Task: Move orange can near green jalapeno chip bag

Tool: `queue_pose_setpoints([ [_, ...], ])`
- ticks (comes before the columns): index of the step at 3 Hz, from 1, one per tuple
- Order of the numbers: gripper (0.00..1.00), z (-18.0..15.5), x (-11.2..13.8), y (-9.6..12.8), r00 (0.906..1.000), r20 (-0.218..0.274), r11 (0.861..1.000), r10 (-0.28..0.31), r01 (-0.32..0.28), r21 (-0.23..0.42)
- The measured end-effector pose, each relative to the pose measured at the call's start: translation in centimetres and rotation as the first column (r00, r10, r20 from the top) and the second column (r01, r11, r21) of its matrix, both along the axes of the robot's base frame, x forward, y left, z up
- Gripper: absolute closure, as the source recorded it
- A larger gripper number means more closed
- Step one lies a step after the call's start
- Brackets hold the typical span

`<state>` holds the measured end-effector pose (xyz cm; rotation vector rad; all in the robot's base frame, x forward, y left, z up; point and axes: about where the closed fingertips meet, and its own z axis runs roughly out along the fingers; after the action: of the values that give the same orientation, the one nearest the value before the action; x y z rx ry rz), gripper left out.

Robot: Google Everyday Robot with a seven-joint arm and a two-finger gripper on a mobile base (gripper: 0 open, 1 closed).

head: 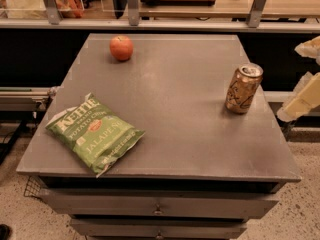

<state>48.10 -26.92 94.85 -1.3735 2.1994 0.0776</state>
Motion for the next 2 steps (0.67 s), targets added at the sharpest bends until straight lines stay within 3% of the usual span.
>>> queue_pose_setpoints([
  [1,0.00,-1.9,1.0,0.7,0.9998,0.008,0.991,-0.019,0.018,0.131],
  [2,0.00,-3.8,2.4,3.3,0.9992,0.025,0.958,-0.031,0.023,0.286],
])
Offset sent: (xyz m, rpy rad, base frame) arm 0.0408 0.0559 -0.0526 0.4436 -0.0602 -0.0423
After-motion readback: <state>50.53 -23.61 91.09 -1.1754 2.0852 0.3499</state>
